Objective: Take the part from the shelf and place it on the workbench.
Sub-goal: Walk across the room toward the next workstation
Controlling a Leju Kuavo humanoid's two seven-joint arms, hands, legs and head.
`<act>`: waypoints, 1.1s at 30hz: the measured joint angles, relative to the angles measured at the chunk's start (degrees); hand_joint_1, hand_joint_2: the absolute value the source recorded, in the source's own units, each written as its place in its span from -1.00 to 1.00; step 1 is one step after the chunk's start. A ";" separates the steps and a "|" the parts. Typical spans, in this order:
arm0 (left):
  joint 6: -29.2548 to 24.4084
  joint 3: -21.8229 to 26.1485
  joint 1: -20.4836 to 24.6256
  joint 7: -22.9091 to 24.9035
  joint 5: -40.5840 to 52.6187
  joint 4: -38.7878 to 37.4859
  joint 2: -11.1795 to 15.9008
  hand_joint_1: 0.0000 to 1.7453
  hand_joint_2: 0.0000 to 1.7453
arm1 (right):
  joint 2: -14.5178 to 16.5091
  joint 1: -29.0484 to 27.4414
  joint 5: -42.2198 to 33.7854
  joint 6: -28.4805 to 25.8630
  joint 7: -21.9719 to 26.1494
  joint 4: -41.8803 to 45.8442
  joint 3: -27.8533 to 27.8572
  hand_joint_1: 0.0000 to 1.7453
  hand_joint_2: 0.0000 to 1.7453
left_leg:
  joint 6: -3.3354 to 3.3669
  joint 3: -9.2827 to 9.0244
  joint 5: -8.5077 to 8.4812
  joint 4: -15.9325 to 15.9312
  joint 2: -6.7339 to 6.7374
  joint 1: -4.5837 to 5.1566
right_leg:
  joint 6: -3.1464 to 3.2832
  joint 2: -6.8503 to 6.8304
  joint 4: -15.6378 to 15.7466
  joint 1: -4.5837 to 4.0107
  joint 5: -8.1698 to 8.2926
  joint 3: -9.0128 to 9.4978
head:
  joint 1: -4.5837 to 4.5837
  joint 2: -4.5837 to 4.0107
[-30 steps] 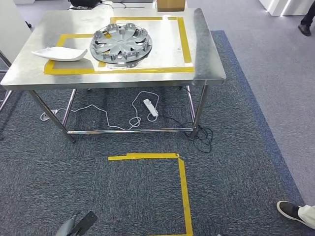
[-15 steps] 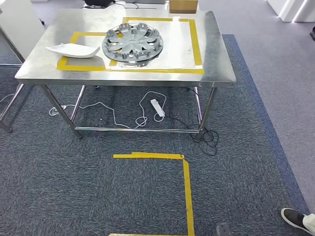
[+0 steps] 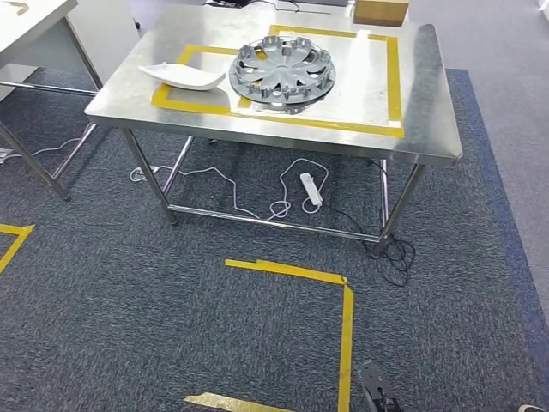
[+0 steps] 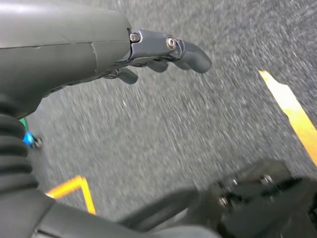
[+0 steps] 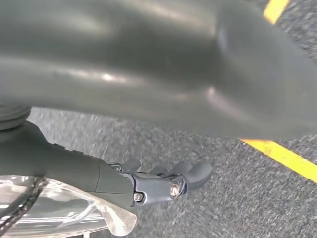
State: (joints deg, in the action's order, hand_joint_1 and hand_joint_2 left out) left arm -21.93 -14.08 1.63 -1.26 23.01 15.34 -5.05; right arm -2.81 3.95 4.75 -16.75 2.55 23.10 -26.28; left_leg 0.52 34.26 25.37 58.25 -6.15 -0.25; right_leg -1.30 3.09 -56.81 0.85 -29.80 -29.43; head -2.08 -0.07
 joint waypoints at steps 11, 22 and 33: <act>0.42 0.00 -0.59 -1.72 -3.17 -0.30 0.28 -1.00 1.00 | -2.19 -4.58 1.61 -0.34 -2.84 5.88 -0.05 -1.00 -1.00 | -0.22 -0.44 2.04 3.25 8.91 0.47 | 1.13 -8.12 0.30 -0.74 -0.23 0.54 | 0.75 0.00; 0.15 0.24 -0.10 -2.12 -6.91 -0.52 0.39 -1.00 0.50 | -2.41 -6.59 -1.63 -0.04 -2.23 6.66 2.64 -1.00 -1.00 | 2.20 -1.16 0.46 -0.95 4.05 0.34 | -1.42 -3.22 -16.17 -0.19 -7.99 -7.27 | 0.18 0.00; -0.31 0.31 -1.05 -2.96 -9.21 -0.57 1.83 -1.00 -1.00 | -1.61 -5.15 -1.37 1.79 -1.24 5.84 3.50 -1.00 -1.00 | -1.01 2.26 2.70 4.35 2.75 0.22 | 0.86 -1.78 -0.24 0.75 -0.14 -0.07 | 0.87 0.00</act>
State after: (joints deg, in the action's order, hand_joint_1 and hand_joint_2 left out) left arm -22.24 -13.77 0.58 -4.21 13.80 14.77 -3.23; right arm -4.42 -1.20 3.38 -14.95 1.32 28.94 -22.78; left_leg -0.50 36.52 28.06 62.60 -3.41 -0.04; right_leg -0.44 1.31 -57.05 1.59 -29.94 -29.50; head -1.21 -0.07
